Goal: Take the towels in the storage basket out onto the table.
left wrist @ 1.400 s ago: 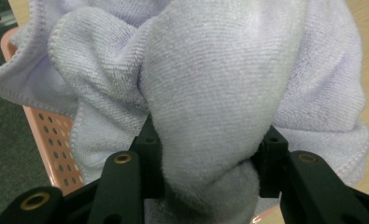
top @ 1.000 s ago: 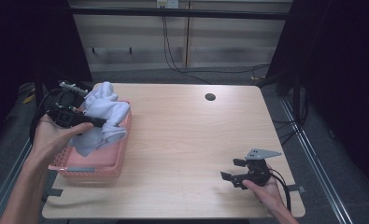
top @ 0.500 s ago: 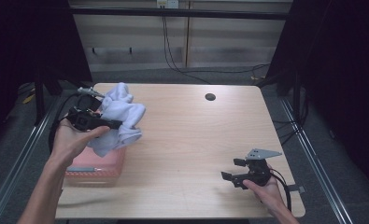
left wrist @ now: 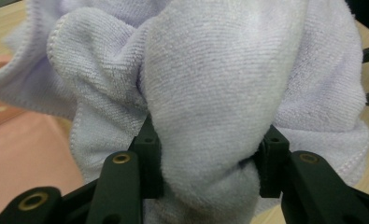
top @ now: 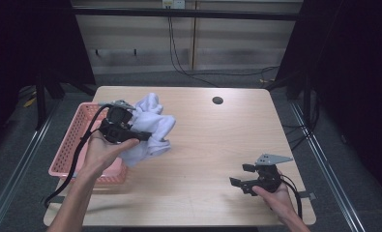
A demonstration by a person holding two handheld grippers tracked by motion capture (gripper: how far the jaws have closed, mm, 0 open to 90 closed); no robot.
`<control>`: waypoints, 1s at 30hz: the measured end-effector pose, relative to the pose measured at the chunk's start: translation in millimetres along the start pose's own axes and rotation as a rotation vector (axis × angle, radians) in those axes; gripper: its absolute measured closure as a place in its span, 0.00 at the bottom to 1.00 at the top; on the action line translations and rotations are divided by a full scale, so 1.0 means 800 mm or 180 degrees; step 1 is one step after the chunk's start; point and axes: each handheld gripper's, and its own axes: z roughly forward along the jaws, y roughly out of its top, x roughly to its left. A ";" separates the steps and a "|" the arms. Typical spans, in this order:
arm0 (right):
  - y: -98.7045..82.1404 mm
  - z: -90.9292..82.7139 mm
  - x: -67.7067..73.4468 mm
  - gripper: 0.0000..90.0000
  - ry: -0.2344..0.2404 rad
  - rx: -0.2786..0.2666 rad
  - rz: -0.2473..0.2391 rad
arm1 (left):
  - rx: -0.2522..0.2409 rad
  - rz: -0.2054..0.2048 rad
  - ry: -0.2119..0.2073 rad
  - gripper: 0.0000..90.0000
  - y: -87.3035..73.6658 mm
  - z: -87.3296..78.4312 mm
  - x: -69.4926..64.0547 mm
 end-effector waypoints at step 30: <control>-0.001 -0.005 -0.006 0.21 -0.0033 -0.0067 -0.0010 | 0.0203 0.0164 -0.0353 0.57 -0.013 0.163 -0.068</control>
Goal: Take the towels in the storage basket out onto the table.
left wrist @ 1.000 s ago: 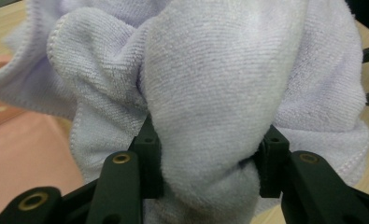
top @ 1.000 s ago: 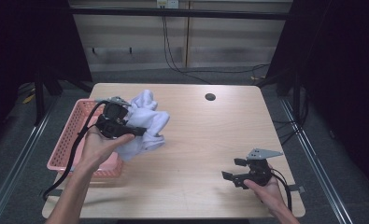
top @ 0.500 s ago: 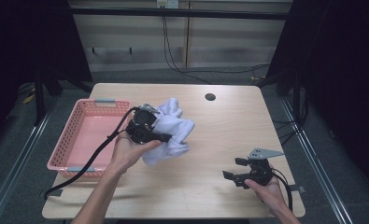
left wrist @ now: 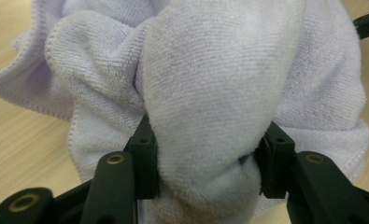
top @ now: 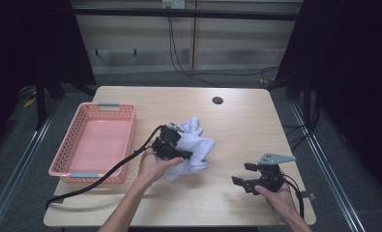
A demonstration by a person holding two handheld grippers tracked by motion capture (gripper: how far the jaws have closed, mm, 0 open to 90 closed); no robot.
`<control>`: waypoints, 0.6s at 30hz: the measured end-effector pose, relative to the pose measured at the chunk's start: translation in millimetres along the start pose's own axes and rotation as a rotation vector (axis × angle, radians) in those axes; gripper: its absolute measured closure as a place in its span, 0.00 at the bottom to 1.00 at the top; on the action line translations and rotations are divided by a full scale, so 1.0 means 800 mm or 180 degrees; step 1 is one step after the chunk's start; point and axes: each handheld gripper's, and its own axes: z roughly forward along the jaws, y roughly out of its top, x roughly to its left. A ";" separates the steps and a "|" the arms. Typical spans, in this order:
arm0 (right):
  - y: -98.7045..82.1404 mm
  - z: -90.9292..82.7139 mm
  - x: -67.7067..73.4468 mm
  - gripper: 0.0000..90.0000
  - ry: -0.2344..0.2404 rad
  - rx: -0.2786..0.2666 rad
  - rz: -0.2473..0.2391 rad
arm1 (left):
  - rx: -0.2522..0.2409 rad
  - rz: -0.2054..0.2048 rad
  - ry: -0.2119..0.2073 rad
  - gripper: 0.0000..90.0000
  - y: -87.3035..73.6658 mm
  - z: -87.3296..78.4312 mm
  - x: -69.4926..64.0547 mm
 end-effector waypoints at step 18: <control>0.023 0.005 0.017 0.19 -0.0087 -0.0080 -0.0190 | -0.0424 -0.0004 0.0012 0.27 -0.020 -0.018 0.003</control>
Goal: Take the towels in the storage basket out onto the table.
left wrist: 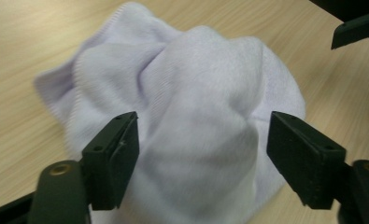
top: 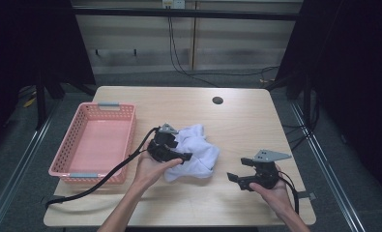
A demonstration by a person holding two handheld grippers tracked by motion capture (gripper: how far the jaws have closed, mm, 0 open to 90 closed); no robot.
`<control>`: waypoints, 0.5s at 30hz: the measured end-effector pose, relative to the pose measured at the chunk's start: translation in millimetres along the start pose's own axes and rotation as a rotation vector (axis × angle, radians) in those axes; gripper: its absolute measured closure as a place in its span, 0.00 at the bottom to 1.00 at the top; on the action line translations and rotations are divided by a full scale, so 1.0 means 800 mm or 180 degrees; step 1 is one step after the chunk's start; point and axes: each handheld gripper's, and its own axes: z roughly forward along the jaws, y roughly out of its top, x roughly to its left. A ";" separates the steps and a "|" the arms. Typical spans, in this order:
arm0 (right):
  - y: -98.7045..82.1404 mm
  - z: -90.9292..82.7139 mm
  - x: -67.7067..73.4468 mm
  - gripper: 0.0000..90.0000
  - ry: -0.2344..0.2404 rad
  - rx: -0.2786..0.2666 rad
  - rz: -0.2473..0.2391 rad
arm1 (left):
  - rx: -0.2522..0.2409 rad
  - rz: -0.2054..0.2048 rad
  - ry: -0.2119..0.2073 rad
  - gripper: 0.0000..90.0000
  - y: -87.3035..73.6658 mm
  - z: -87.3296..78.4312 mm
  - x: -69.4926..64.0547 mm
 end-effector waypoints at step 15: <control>0.092 0.071 0.046 0.54 0.0406 -0.0093 -0.0346 | -0.0183 0.0002 0.0132 0.52 -0.060 -0.077 -0.015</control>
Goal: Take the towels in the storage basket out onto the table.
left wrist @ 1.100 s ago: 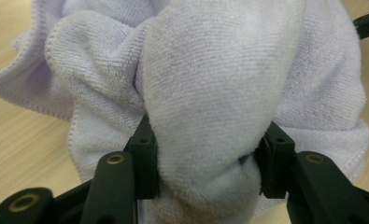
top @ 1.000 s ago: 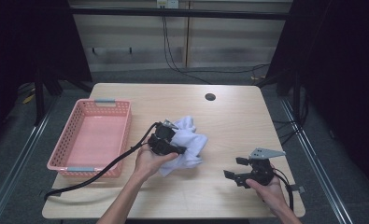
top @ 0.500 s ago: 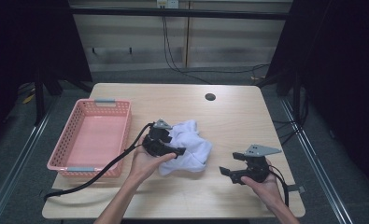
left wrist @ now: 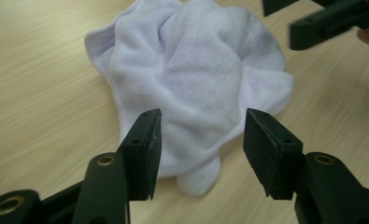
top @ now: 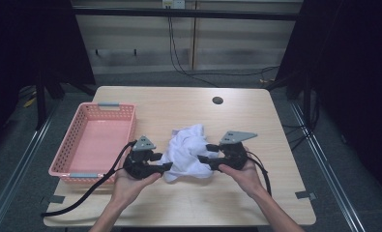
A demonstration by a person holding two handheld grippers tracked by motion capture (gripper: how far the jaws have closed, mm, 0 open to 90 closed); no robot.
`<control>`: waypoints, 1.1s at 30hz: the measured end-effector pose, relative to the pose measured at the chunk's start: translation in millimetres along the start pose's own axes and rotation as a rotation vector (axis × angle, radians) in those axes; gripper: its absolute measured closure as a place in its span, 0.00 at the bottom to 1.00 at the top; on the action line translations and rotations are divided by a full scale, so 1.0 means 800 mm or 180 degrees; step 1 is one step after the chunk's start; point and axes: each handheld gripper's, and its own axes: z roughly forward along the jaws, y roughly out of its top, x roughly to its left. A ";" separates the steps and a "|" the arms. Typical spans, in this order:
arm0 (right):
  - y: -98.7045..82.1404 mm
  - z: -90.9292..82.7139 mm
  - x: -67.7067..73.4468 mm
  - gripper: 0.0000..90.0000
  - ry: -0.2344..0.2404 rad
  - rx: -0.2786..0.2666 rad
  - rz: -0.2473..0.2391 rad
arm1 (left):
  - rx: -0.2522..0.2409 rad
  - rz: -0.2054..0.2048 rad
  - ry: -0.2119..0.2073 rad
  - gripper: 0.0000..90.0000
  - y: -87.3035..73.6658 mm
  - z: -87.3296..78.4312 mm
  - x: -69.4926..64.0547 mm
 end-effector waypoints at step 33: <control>0.013 0.038 -0.029 0.85 -0.0027 -0.0070 0.0227 | -0.0428 0.0082 -0.0296 0.92 -0.020 0.041 -0.002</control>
